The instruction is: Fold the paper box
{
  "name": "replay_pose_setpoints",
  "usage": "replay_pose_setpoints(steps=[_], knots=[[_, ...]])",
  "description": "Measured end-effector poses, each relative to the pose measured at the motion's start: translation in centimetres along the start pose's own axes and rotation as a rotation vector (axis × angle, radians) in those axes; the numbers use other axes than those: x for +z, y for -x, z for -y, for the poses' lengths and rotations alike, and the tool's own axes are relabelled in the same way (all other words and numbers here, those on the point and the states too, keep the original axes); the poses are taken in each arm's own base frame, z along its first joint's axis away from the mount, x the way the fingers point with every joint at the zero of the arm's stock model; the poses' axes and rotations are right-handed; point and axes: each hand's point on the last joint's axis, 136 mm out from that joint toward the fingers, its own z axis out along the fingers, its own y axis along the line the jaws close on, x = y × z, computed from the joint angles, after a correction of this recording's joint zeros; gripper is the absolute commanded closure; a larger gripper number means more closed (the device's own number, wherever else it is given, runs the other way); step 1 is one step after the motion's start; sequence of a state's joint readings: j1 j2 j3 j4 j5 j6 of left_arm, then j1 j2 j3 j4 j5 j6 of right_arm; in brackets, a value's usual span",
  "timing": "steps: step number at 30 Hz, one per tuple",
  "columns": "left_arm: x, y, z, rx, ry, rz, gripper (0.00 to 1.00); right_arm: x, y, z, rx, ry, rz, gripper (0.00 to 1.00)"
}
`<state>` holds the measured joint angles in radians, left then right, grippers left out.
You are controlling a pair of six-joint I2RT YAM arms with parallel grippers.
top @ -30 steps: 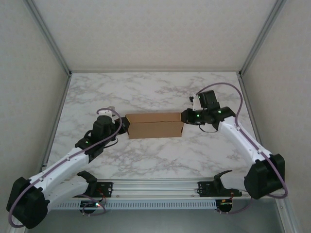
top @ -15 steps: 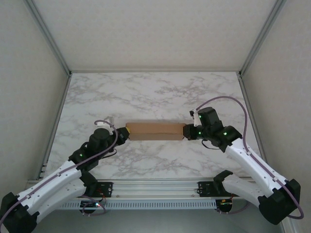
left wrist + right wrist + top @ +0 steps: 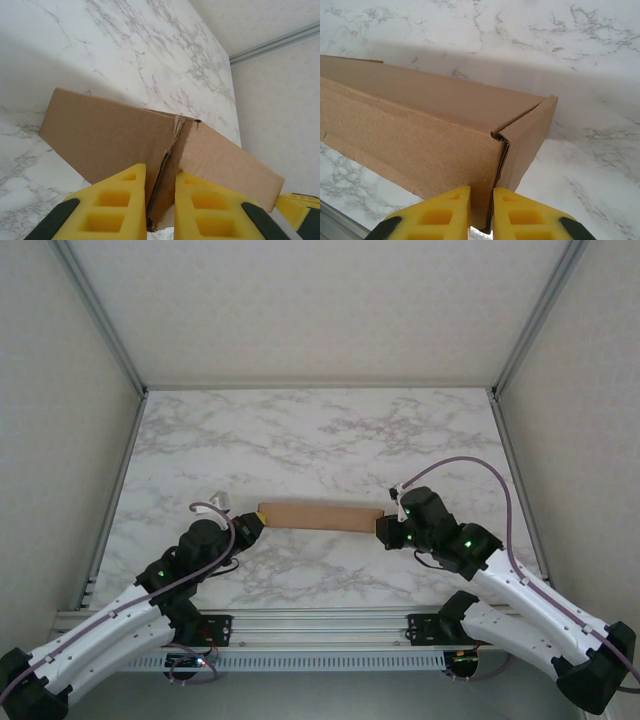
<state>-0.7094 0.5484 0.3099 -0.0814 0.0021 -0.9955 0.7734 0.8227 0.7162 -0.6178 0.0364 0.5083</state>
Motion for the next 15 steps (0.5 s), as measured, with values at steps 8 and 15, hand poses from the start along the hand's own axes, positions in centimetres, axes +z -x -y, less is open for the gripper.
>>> replay_pose_setpoints(steps=[8,15], knots=[[-0.1,-3.3,-2.9,-0.018,0.066,-0.104,0.83,1.0,-4.6,0.7,-0.007,-0.036,-0.124,0.82],[-0.1,-6.5,-6.2,-0.047,0.154,-0.222,0.73,1.7,-6.5,0.6,0.006,-0.021,-0.182,0.79]])
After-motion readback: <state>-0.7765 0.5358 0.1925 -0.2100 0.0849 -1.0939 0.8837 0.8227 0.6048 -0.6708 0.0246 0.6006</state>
